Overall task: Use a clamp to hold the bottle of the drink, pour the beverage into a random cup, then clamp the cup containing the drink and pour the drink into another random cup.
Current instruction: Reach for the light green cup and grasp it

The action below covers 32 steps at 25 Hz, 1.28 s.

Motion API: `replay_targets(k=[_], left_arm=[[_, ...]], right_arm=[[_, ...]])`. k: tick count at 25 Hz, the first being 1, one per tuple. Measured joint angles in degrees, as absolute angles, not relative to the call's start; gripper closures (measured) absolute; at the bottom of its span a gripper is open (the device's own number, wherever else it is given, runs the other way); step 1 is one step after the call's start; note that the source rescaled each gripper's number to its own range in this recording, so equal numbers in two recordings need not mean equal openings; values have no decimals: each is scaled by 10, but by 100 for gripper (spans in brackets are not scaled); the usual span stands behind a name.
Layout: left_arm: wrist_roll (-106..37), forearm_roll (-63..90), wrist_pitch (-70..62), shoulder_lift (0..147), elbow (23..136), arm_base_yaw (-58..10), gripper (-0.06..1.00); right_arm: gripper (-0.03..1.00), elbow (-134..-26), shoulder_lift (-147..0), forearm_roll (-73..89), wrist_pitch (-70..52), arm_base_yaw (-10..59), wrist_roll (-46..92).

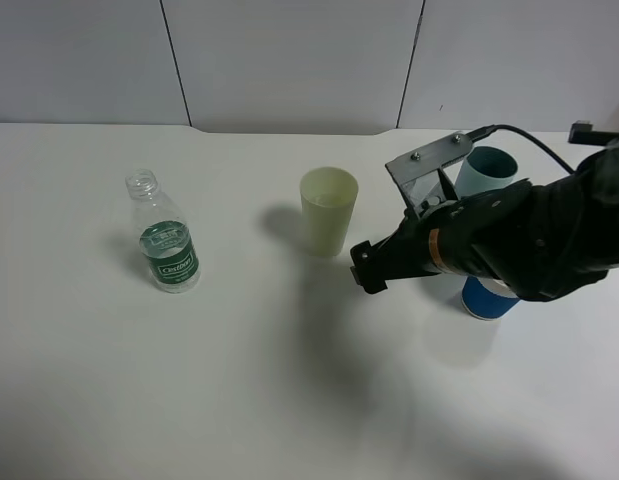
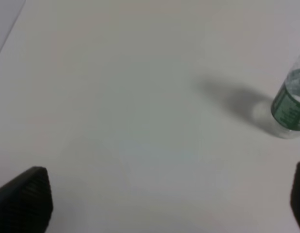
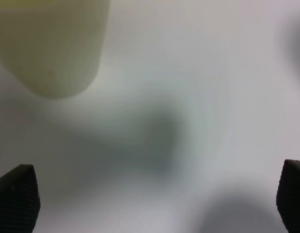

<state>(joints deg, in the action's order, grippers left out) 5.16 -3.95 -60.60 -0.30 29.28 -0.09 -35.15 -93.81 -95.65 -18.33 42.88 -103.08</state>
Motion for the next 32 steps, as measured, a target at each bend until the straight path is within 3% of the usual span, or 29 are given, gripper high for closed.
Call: replay_targets(k=[5, 18, 25, 32], left_arm=[[52, -40, -606, -3, 293, -1, -6], [52, -40, -606, -3, 293, -1, -6], [52, -40, -606, -3, 293, -1, -6], [52, -40, -606, -3, 293, -1, -6]], right_arm=[[3, -352, -1002, -990, -212, 429, -1109], [4, -353, -1006, -995, -216, 429, -1113], [5, -398, -999, -982, -156, 429, -1042], [5, -415, -1000, -875, -130, 429, -882]])
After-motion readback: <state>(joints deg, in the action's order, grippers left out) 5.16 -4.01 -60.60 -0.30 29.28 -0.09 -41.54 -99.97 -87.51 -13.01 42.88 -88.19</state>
